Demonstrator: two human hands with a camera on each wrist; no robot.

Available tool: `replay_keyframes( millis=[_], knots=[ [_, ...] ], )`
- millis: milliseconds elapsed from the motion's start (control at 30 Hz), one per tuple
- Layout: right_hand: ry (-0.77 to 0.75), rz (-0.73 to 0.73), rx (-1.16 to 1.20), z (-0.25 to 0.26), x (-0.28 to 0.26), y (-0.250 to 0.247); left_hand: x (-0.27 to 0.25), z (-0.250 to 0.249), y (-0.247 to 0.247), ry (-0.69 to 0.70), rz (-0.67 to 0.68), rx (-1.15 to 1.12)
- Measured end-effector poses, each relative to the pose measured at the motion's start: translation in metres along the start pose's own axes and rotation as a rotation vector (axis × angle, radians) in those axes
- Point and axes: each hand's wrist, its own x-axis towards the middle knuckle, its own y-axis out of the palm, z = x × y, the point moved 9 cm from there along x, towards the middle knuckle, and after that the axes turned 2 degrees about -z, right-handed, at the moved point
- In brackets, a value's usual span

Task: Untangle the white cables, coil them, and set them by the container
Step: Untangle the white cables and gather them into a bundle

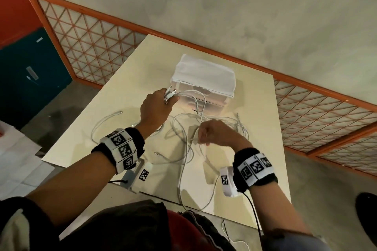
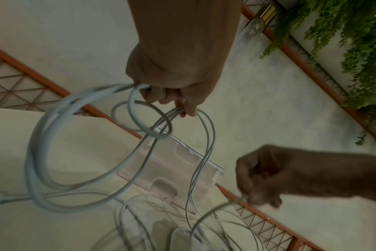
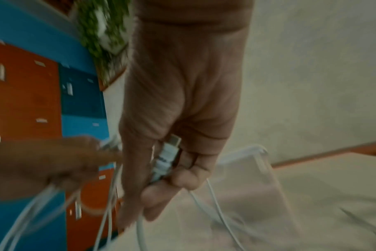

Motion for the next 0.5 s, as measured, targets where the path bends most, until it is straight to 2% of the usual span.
replay_keyframes(
  millis=[67, 200, 300, 400, 500],
  knots=[
    [-0.048, -0.018, 0.069, 0.032, -0.008, -0.023, 0.000, -0.003, 0.001, -0.016, 0.008, -0.012],
    [-0.217, 0.108, 0.249, 0.098, -0.039, -0.047, -0.002, -0.015, 0.001, -0.020, 0.060, -0.064],
    [-0.339, 0.132, 0.415, 0.128, -0.054, -0.061, -0.003, -0.019, 0.004, -0.005, 0.123, -0.154],
    [-0.350, 0.033, 0.480, 0.128, -0.048, -0.068, -0.010, -0.038, 0.009, 0.065, 0.281, -0.432],
    [-0.260, -0.188, 0.593, 0.109, -0.033, -0.074, -0.020, -0.054, 0.012, 0.059, 0.417, -0.670]
  ],
)
